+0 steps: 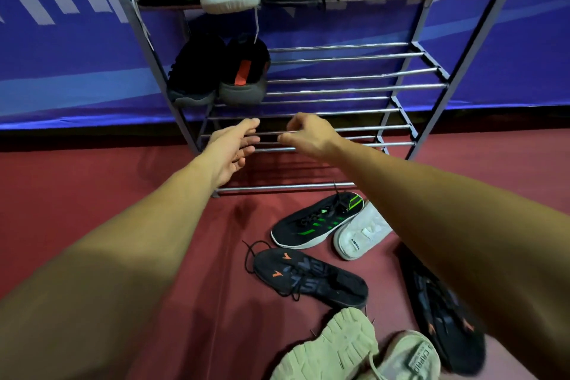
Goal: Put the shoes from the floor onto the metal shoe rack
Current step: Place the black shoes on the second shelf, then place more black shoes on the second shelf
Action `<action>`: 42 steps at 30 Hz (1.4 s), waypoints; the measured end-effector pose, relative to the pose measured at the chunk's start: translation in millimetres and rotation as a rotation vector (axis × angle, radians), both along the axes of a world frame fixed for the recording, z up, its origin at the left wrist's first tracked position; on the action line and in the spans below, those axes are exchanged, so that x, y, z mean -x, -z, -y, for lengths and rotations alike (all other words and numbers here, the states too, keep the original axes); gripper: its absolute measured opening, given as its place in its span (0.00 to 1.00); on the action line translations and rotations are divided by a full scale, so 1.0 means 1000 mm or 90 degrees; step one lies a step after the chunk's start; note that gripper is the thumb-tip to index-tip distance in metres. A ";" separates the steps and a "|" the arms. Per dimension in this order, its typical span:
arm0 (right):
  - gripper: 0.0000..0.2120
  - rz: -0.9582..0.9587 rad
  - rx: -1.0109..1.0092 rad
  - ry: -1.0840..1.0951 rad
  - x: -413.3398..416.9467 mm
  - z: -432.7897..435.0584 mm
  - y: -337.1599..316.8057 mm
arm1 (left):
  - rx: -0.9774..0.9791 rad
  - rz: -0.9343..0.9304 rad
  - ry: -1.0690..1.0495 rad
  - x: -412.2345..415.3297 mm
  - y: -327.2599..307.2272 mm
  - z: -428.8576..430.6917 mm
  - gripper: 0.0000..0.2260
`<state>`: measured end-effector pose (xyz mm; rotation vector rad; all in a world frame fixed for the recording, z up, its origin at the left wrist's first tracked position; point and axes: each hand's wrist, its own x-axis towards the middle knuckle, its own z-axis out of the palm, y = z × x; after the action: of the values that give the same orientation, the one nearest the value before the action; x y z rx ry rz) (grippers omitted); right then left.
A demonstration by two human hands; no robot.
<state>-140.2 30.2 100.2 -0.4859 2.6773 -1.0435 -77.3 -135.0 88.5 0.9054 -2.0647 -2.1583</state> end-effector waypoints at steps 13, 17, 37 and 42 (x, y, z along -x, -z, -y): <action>0.20 0.059 -0.277 -0.070 -0.003 -0.076 0.048 | 0.222 0.122 0.265 0.005 0.057 -0.046 0.14; 0.15 0.077 -0.326 -0.086 0.006 -0.076 0.066 | 0.325 0.143 0.347 0.016 0.079 -0.049 0.14; 0.23 0.163 -0.467 -0.197 0.026 -0.058 0.178 | 0.565 0.301 0.578 0.062 0.185 -0.053 0.17; 0.25 0.151 -0.523 -0.216 0.021 -0.059 0.188 | 0.600 0.329 0.608 0.061 0.199 -0.057 0.22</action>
<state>-161.5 88.9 -87.4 -0.5559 2.4035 0.1117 -138.4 -77.9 -110.6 0.3557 -3.7270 -0.6864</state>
